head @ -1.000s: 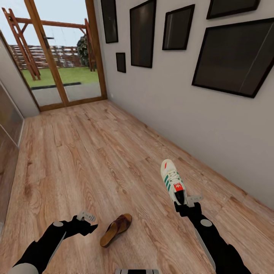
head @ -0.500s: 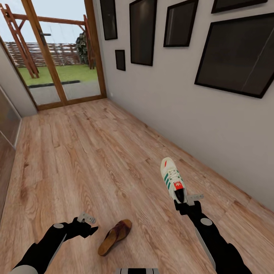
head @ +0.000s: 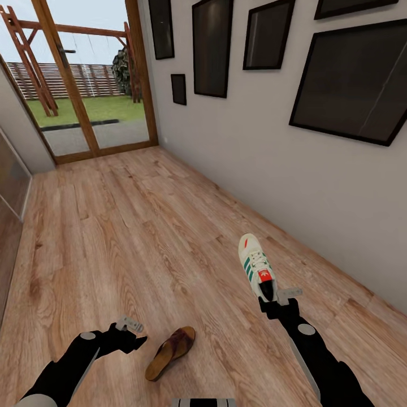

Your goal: Pick up the two gym shoes and the two sandals from the corridor floor and place them onto the hallstand (shoe rack) in the corridor, making sure they are on the rack and not on the floor. Arrange them so the two gym shoes are next to each other and the two sandals are next to each other.

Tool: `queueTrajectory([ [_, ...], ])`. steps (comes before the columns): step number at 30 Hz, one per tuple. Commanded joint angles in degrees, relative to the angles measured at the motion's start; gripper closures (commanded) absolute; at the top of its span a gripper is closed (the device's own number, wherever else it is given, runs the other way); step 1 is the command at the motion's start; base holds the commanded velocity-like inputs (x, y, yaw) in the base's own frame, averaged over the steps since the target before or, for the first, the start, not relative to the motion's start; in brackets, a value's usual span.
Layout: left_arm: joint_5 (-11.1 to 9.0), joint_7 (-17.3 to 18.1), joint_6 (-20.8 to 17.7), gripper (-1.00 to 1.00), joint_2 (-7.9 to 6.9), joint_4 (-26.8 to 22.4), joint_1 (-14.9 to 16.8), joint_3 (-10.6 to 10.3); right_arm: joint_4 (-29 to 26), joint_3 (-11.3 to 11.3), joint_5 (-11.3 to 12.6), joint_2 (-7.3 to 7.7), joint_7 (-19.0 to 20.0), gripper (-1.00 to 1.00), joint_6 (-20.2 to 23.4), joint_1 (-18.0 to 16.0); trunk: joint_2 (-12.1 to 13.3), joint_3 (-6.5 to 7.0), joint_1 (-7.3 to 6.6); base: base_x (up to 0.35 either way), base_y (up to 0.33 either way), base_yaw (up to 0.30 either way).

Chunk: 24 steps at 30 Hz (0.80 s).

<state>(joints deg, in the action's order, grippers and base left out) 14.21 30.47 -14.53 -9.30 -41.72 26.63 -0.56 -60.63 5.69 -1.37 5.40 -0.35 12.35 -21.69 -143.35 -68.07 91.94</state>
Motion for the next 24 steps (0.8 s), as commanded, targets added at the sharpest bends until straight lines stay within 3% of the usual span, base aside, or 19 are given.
queueTrajectory([
  [1,0.21,0.20,-0.30,-1.00,-0.02,-0.13,0.01,-0.05,-0.10,0.11,-0.12,0.05,0.00,1.00,0.36,-0.02,-0.02,-0.05,-0.01,0.000,0.000,0.000],
  [15,1.16,0.22,-0.34,-1.00,-0.38,-0.12,0.07,-0.02,-0.19,0.05,-0.12,0.05,0.00,1.00,0.39,-0.02,-0.18,-2.71,0.30,0.000,0.000,-0.049],
  [18,4.03,0.50,-0.54,-1.00,-0.18,-0.16,0.48,-0.69,-0.19,0.09,-0.12,0.05,0.00,1.00,0.39,-0.02,-0.22,-3.43,0.38,0.000,0.000,-0.014],
  [21,5.35,1.32,-0.65,-1.00,-0.10,-0.18,0.71,-1.43,-0.19,0.10,-0.12,0.05,0.00,1.00,0.39,-0.02,-0.26,-4.28,0.45,0.000,0.000,-0.005],
  [24,6.89,6.10,-0.75,-1.00,-0.15,-0.44,0.94,-2.37,-0.19,0.09,-0.12,0.05,0.00,1.00,0.39,-0.02,-0.30,-5.19,0.53,0.000,0.000,-0.001],
])
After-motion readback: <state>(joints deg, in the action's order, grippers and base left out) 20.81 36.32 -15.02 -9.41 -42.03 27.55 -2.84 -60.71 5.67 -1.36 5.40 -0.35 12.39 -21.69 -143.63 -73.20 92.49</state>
